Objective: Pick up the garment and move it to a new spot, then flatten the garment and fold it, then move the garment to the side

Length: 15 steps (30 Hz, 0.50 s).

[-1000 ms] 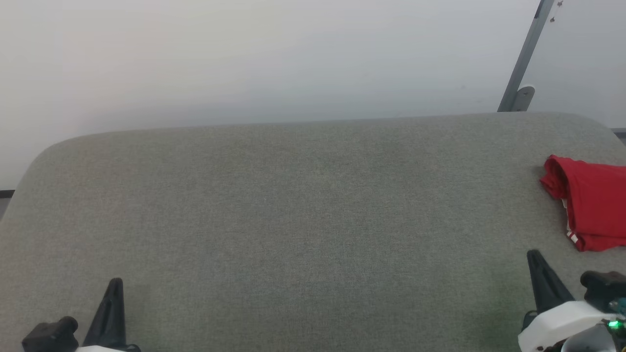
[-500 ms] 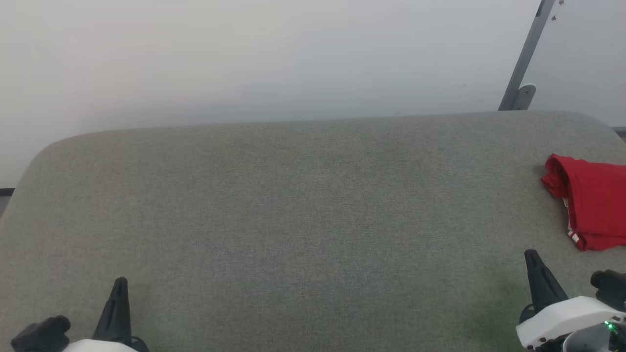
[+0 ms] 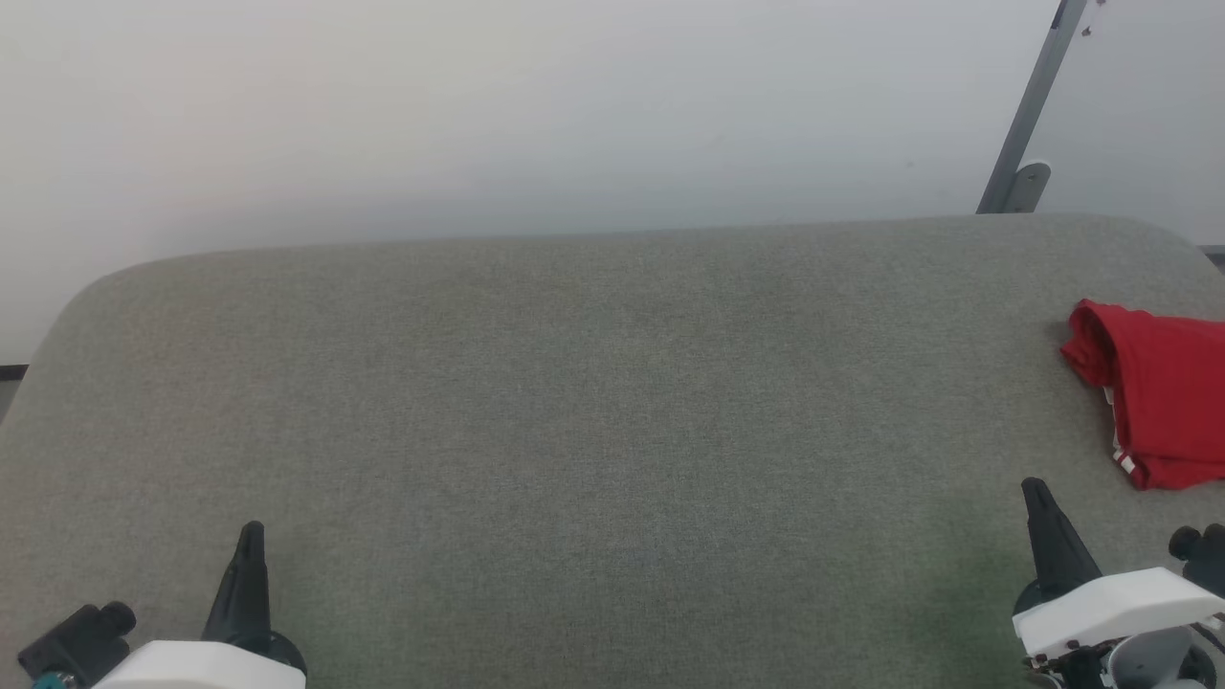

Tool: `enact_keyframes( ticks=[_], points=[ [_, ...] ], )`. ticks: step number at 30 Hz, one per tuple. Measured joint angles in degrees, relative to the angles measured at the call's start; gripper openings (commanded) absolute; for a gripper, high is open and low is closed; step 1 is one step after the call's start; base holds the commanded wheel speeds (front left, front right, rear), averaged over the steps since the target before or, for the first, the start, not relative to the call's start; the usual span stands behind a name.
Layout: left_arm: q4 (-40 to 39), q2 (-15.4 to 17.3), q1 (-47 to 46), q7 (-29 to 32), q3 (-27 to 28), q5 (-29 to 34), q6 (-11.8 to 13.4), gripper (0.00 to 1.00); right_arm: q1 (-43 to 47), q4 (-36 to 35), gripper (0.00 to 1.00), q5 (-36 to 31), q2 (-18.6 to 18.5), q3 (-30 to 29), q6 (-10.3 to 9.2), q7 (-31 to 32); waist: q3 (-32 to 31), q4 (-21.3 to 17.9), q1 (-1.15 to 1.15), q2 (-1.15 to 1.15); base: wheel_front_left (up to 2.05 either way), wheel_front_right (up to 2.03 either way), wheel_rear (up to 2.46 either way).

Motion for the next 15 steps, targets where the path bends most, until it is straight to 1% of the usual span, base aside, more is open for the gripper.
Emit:
enact_keyframes(
  ticks=[15],
  points=[
    [0.1, -1.3, -1.4, 2.9, -0.4, -10.5, 0.0, 0.0, -0.6, -0.9, 0.0, 10.3, 1.3, -0.6, -0.01, 2.5, 0.3, 0.1, 0.0, 0.0, 0.0, 0.0, 0.0]
  ],
)
